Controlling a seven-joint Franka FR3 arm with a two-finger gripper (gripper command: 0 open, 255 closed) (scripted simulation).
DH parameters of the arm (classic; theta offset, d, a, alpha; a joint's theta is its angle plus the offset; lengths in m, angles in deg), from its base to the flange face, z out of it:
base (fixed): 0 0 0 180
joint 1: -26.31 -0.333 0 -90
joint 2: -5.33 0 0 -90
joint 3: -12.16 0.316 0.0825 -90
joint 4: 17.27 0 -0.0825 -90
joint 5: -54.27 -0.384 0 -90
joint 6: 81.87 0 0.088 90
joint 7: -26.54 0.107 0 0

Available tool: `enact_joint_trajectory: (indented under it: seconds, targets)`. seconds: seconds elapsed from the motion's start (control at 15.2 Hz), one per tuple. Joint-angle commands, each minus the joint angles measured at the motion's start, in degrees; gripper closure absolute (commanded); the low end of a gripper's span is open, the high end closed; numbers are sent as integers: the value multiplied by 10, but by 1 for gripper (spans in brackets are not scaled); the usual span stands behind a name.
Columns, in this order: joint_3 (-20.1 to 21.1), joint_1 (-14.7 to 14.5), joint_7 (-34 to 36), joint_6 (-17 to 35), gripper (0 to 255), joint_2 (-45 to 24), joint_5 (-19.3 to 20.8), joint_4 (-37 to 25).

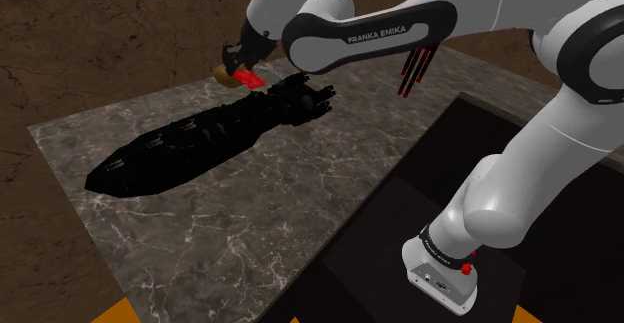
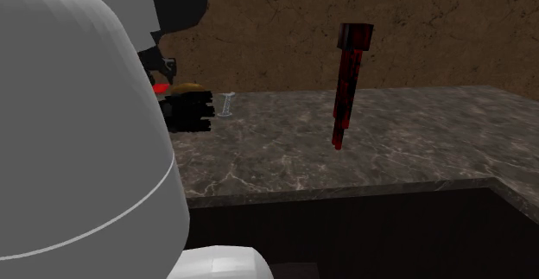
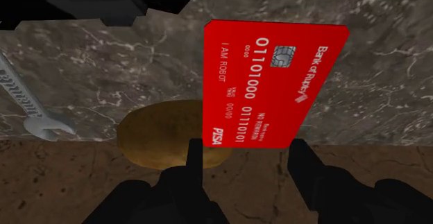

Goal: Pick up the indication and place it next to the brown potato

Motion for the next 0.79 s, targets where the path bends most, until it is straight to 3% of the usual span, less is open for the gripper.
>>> enact_joint_trajectory:
  seconds: [0.0,0.73]
  targets:
    - [-1,1,5,14,255,-4,6,11]
    - [-4,3,53,89,255,-34,55,60]
